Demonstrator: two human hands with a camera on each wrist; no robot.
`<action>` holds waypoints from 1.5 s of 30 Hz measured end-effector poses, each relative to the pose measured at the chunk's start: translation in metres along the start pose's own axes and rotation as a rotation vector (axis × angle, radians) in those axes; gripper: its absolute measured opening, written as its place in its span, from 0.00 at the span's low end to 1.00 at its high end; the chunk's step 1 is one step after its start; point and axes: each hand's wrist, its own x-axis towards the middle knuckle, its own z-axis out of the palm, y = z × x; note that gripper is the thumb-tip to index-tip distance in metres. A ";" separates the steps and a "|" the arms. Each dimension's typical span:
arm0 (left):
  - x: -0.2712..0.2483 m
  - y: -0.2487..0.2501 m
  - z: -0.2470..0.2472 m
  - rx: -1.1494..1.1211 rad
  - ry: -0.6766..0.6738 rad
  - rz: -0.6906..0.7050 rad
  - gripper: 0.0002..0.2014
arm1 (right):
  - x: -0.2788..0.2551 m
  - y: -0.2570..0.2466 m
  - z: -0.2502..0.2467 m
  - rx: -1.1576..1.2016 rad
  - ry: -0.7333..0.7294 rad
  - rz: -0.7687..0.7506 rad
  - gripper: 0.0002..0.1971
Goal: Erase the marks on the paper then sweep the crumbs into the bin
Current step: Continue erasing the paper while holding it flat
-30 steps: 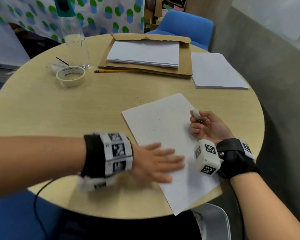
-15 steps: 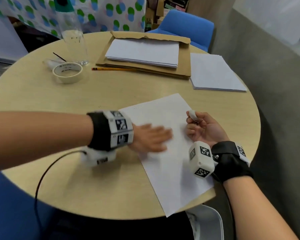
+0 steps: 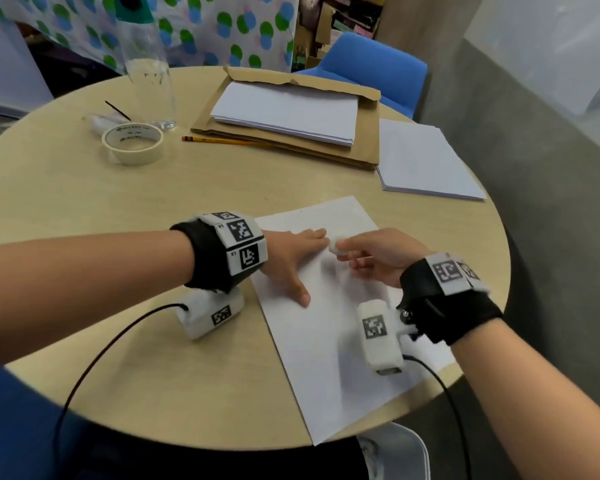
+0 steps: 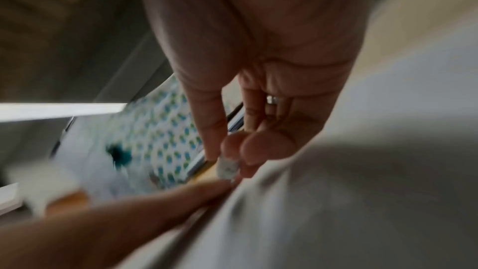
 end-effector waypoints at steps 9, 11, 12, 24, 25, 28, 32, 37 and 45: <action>0.004 -0.007 0.001 0.013 -0.044 0.013 0.62 | -0.008 -0.002 0.036 -0.763 -0.014 -0.157 0.07; 0.004 -0.006 0.002 0.039 -0.044 0.017 0.62 | -0.011 -0.005 0.032 -0.744 -0.106 -0.102 0.05; 0.003 -0.006 0.002 0.054 -0.045 0.017 0.62 | -0.007 -0.009 0.026 -0.719 -0.095 -0.079 0.04; 0.001 0.001 -0.003 0.102 -0.064 0.008 0.61 | -0.003 -0.008 0.020 -0.540 0.038 -0.044 0.07; 0.000 0.002 -0.004 0.100 -0.068 0.006 0.61 | 0.003 -0.014 0.014 -0.504 0.112 -0.042 0.07; 0.000 0.003 -0.004 0.097 -0.066 0.006 0.60 | 0.004 -0.013 0.017 -0.506 0.162 -0.068 0.08; -0.001 0.005 -0.003 0.121 -0.072 0.001 0.60 | -0.018 0.005 0.040 -0.549 -0.068 -0.037 0.08; -0.003 0.005 -0.006 0.115 -0.083 0.003 0.59 | 0.006 -0.014 0.007 -0.370 0.222 -0.043 0.06; 0.000 0.010 -0.007 0.154 -0.099 -0.010 0.61 | -0.019 0.008 0.022 -0.545 -0.136 -0.004 0.05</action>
